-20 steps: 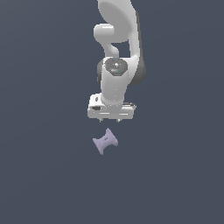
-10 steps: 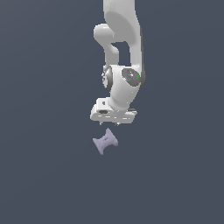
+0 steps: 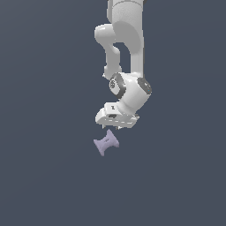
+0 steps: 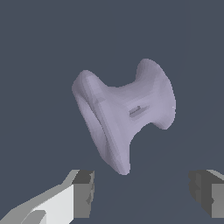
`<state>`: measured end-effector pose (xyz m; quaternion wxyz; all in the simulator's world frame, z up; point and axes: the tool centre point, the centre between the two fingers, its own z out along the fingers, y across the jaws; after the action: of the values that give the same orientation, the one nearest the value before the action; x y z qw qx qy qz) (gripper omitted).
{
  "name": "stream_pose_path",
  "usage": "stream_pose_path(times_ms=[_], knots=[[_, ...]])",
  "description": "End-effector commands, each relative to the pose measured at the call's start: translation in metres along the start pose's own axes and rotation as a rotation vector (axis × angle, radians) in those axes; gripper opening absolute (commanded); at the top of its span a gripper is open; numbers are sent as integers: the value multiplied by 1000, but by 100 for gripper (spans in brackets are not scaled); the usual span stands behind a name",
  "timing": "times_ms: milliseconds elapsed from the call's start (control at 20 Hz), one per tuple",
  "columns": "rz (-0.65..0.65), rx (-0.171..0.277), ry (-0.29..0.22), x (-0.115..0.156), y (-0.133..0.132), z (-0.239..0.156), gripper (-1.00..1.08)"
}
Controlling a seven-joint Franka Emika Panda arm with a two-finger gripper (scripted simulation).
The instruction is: Pick up the object and move it to a goal position.
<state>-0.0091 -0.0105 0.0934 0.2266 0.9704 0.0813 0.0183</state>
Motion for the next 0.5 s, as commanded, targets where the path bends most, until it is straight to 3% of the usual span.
stream_pose_path(times_ms=[0,450], knots=[[-25,-46,18,1,-4,5,68],[-97,-157,72,2,-15,15,68]])
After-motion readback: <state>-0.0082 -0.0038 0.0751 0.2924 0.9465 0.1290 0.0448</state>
